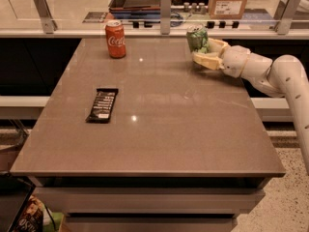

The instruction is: Place green can upright

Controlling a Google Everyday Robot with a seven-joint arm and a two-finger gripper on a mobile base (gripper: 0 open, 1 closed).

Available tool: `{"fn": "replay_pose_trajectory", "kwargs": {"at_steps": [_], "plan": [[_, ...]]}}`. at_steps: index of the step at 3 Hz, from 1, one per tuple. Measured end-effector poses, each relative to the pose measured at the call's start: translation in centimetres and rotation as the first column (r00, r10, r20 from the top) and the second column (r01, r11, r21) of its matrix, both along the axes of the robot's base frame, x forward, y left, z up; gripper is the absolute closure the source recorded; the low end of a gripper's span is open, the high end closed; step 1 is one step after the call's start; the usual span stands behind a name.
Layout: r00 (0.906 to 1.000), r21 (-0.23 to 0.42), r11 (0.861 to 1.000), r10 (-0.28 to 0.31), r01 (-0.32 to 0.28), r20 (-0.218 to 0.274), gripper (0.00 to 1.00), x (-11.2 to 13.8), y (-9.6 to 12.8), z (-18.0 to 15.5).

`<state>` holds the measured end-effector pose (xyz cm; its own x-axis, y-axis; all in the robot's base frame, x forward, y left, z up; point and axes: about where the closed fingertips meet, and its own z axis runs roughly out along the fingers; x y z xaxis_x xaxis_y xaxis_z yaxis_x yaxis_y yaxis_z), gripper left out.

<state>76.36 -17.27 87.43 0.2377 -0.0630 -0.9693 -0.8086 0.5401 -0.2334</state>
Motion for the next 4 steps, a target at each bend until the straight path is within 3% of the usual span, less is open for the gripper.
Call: {"fn": "replay_pose_trajectory", "kwargs": {"at_steps": [1, 4], "plan": [[1.0000, 0.001, 1.000, 0.005, -0.005, 0.002, 0.84, 0.0, 0.4, 0.1], [0.9998, 0.002, 1.000, 0.021, -0.021, 0.003, 0.13, 0.1, 1.5, 0.2]]}}
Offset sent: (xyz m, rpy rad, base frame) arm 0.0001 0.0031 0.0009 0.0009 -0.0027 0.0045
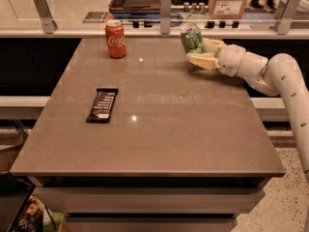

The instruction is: Place green can upright

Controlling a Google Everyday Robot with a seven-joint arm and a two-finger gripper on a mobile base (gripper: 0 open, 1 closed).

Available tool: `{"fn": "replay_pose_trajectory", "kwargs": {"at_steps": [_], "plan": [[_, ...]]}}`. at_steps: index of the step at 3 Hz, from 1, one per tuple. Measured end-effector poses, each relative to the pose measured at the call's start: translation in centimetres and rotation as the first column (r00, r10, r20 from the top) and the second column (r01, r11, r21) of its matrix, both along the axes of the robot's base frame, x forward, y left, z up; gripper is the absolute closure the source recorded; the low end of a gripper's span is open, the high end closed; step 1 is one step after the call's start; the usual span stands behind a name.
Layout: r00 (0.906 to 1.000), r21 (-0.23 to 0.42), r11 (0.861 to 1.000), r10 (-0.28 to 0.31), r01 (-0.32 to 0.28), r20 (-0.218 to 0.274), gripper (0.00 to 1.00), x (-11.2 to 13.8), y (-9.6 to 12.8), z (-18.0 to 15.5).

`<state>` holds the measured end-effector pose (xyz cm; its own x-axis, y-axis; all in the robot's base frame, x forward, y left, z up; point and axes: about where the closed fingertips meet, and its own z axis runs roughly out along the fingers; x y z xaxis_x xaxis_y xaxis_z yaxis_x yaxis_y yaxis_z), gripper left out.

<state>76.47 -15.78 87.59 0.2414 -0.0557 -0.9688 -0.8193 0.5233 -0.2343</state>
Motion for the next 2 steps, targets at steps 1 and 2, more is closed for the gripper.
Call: {"fn": "replay_pose_trajectory", "kwargs": {"at_steps": [1, 2], "plan": [[1.0000, 0.001, 1.000, 0.005, -0.005, 0.000, 0.00, 0.03, 0.38, 0.03], [1.0000, 0.001, 1.000, 0.006, -0.006, 0.000, 0.00, 0.03, 0.39, 0.03]]}}
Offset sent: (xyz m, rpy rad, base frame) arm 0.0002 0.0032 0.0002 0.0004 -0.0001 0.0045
